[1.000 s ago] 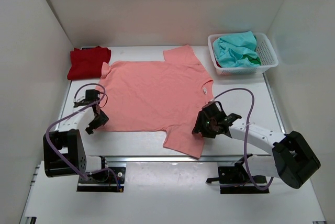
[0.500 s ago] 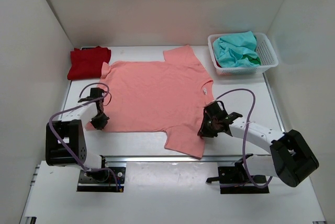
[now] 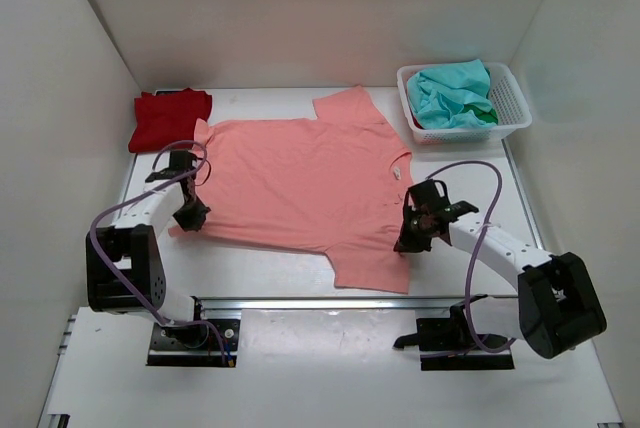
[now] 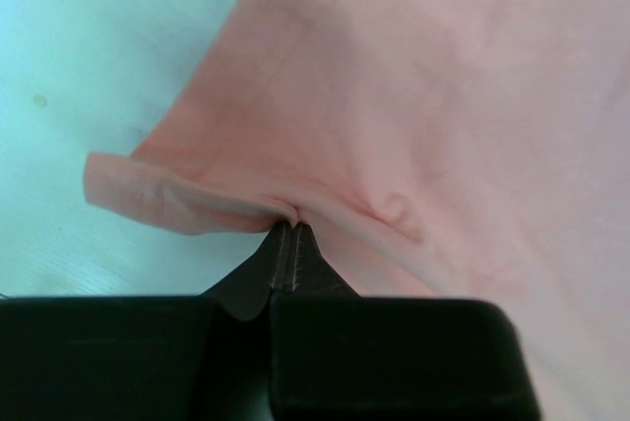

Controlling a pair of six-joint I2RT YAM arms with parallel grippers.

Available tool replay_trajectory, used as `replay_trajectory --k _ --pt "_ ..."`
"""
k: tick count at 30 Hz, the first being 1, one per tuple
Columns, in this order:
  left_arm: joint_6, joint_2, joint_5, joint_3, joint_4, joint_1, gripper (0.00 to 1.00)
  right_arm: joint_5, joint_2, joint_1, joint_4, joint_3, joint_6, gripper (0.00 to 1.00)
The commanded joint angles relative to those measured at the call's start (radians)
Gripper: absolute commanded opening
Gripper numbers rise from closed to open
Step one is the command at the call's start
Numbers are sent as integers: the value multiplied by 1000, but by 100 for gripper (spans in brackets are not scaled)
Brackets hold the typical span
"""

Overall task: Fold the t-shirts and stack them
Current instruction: Grap the side of the flattened tshirt closest away from the robot with both arms, then fold the flattened tshirt in 1/3 of the way

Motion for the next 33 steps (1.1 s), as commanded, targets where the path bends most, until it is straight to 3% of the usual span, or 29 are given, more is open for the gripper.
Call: replay_trajectory --k 1,14,33 --pt "15 -4 9 75 -12 13 0 -37 -32 -49 -66 75 -95 0" --pt "22 170 25 271 -18 33 0 -85 167 -169 -106 388 -226 0" --pt "28 473 47 600 -65 35 0 -93 566 -203 -141 807 -272 0"
